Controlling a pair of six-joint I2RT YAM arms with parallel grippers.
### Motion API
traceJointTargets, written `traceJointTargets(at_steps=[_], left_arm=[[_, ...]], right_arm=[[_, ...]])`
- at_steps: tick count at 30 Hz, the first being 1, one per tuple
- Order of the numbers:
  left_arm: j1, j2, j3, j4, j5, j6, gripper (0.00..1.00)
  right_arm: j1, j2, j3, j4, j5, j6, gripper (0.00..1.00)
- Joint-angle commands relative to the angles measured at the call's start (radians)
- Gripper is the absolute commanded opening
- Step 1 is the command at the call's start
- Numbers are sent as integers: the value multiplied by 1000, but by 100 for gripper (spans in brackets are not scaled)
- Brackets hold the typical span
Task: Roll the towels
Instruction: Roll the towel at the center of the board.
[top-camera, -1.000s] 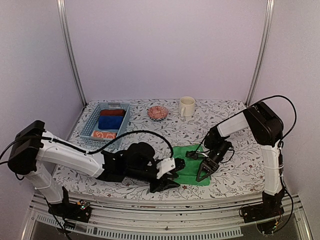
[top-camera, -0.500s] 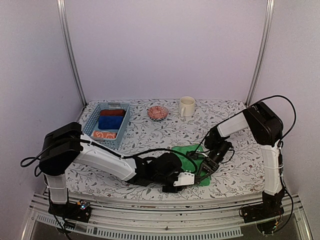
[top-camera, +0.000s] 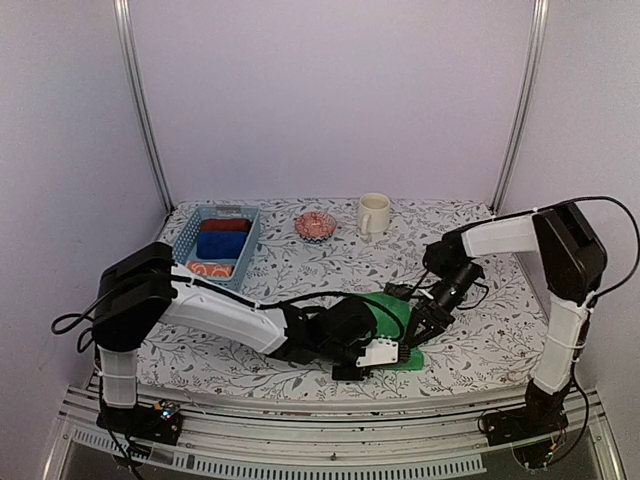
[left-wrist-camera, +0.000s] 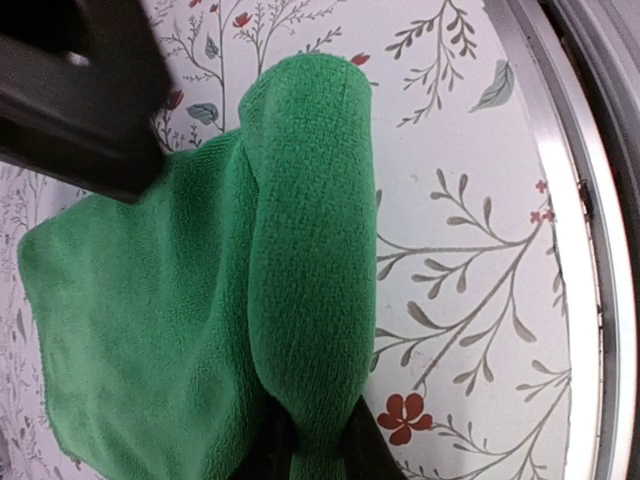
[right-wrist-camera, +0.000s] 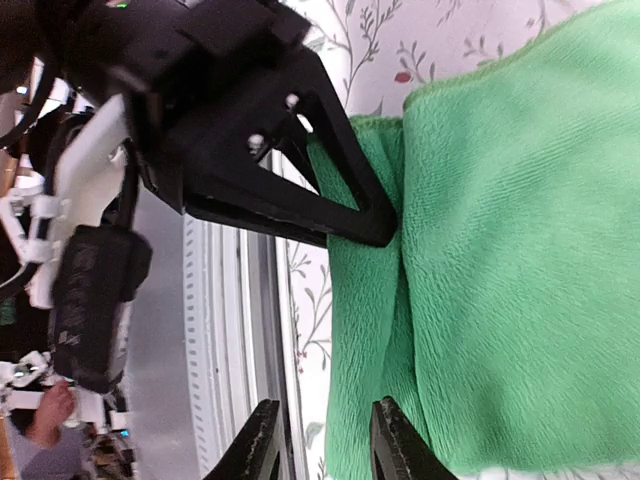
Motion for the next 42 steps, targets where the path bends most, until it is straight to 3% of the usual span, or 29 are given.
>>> traceJointTargets(at_steps=[1, 4, 8, 13, 19, 31, 35, 39, 42], left_arm=[[35, 42, 70, -251, 219, -124, 4], [77, 79, 128, -341, 369, -234, 3], [137, 118, 158, -353, 574, -384, 2], [200, 146, 135, -258, 744, -581, 2], [235, 154, 80, -161, 826, -675, 3], [251, 176, 59, -125, 846, -724, 3], [253, 161, 33, -98, 825, -726, 5], [253, 82, -39, -23, 769, -697, 22], [256, -34, -141, 77, 692, -683, 32]], right_arm=[[-32, -299, -81, 165, 126, 115, 33], [-32, -455, -186, 284, 193, 199, 33], [-8, -653, -339, 357, 310, 177, 33], [157, -801, -471, 483, 475, 175, 39], [320, -766, -485, 640, 716, 213, 41], [457, -549, -459, 760, 735, 174, 49], [461, -500, -476, 790, 743, 178, 41], [460, -477, -480, 761, 691, 157, 21], [461, -449, -456, 685, 602, 144, 12]])
